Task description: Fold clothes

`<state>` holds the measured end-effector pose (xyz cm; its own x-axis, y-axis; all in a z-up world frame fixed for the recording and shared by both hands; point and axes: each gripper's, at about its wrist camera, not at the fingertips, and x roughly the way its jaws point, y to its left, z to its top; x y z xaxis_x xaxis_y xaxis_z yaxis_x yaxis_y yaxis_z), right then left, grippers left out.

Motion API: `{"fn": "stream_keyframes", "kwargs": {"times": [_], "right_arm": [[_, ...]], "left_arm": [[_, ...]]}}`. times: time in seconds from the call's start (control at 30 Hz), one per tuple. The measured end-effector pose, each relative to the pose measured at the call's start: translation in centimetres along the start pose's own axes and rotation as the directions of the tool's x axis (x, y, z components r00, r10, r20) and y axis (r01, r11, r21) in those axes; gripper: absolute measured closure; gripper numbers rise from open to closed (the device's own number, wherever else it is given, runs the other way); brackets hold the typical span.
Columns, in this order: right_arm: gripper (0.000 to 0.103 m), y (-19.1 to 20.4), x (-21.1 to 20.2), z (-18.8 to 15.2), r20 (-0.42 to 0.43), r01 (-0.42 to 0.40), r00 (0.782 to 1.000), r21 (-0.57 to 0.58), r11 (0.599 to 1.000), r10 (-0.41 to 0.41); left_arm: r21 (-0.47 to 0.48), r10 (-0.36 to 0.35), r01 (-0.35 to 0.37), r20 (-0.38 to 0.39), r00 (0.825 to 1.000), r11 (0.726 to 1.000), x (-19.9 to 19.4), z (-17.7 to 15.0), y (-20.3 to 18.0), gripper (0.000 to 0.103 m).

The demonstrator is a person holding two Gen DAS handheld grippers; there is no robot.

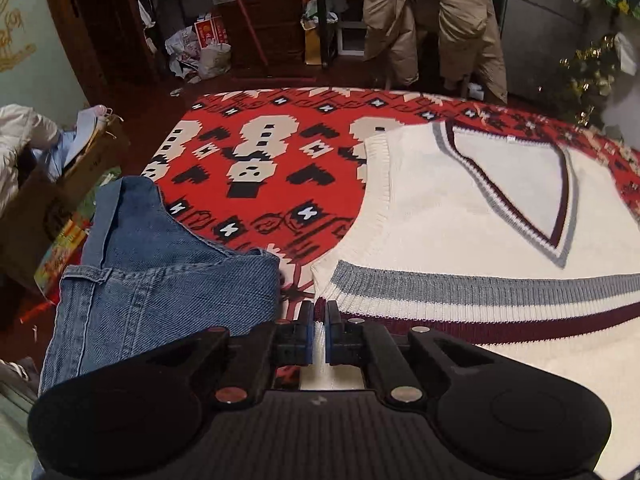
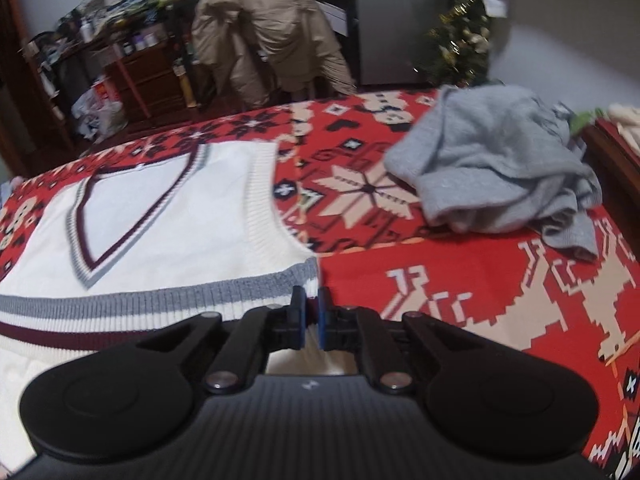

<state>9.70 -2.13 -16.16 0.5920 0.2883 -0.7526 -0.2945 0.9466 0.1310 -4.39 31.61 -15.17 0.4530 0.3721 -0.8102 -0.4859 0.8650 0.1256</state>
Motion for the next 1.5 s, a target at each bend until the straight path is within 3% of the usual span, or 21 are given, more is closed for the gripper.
{"fn": "stream_keyframes", "kwargs": {"times": [0.17, 0.37, 0.57, 0.6, 0.63, 0.7, 0.73, 0.83, 0.93, 1.0, 1.13, 1.2, 1.33, 1.43, 1.5], "right_arm": [[0.097, 1.9, 0.9, -0.6, 0.009, 0.07, 0.998, -0.098, 0.993, -0.069], [0.097, 1.0, 0.4, -0.2, -0.006, 0.029, 1.0, -0.062, 0.998, -0.029], [0.094, 2.4, 0.9, -1.0, 0.018, 0.078, 0.997, -0.142, 0.987, -0.077], [0.094, 2.6, 0.9, -1.0, 0.024, 0.087, 0.996, -0.156, 0.984, -0.084], [0.091, 2.8, 0.8, -1.1, 0.029, 0.095, 0.995, -0.168, 0.981, -0.091], [0.085, 3.1, 0.8, -1.2, 0.037, 0.112, 0.994, -0.187, 0.976, -0.107], [0.079, 3.2, 0.7, -1.2, 0.041, 0.118, 0.993, -0.195, 0.974, -0.112], [0.076, 2.8, 0.0, -0.9, 0.05, 0.112, 0.993, -0.185, 0.976, -0.105], [0.072, 2.3, -1.4, -0.5, 0.074, 0.091, 0.994, -0.154, 0.984, -0.08], [0.072, 2.0, -3.0, -0.4, 0.099, 0.082, 0.993, -0.128, 0.988, -0.069], [0.07, 1.8, -5.4, -0.5, 0.114, 0.018, 0.993, -0.085, 0.996, -0.008], [0.07, 2.1, -5.8, -0.7, 0.075, -0.019, 0.997, -0.048, 0.999, 0.023], [0.071, 4.1, -6.8, -2.6, -0.026, -0.163, 0.986, -0.004, 0.987, 0.162], [0.072, 7.2, -7.0, -4.8, -0.086, -0.198, 0.978, -0.088, 0.976, 0.19], [0.078, 9.1, -6.8, -6.0, -0.13, -0.2, 0.975, -0.155, 0.967, 0.181]], "left_arm": [[0.078, 0.044, -0.043, -0.009, 0.999, 0.996, 0.7, -0.5, -1.4, 0.097], [0.035, -0.004, 0.005, -0.047, 0.999, 0.999, 0.9, -0.3, 0.0, 0.097], [0.111, 0.052, -0.049, -0.019, 0.998, 0.993, 0.9, -0.7, -1.6, 0.096], [0.123, 0.053, -0.05, -0.018, 0.998, 0.991, 0.8, -0.7, -1.7, 0.092], [0.121, 0.045, -0.042, -0.021, 0.999, 0.992, 0.7, -0.6, -1.5, 0.081], [0.09, 0.019, -0.016, -0.03, 0.999, 0.996, 0.4, -0.1, -0.5, 0.066], [0.063, 0.01, -0.009, -0.03, 0.999, 0.998, 0.2, 0.1, 0.2, 0.066], [-0.048, -0.021, 0.019, -0.022, 1.0, 0.999, -0.7, 0.9, 2.9, 0.067], [-0.173, -0.099, 0.096, -0.011, 0.995, 0.98, -2.1, 1.2, 5.4, 0.069], [-0.229, -0.163, 0.158, -0.001, 0.987, 0.96, -3.1, 1.1, 6.1, 0.076], [-0.268, -0.281, 0.267, -0.017, 0.959, 0.926, -4.6, 0.3, 5.3, 0.078], [-0.254, -0.315, 0.294, -0.045, 0.948, 0.921, -5.0, -0.4, 3.7, 0.078], [-0.104, -0.286, 0.277, -0.09, 0.954, 0.955, -5.7, -2.2, -1.4, 0.083], [-0.015, -0.293, 0.293, -0.115, 0.949, 0.956, -5.6, -3.5, -4.9, 0.083], [0.038, -0.275, 0.283, -0.142, 0.951, 0.958, -5.0, -4.6, -6.3, 0.082]]}}
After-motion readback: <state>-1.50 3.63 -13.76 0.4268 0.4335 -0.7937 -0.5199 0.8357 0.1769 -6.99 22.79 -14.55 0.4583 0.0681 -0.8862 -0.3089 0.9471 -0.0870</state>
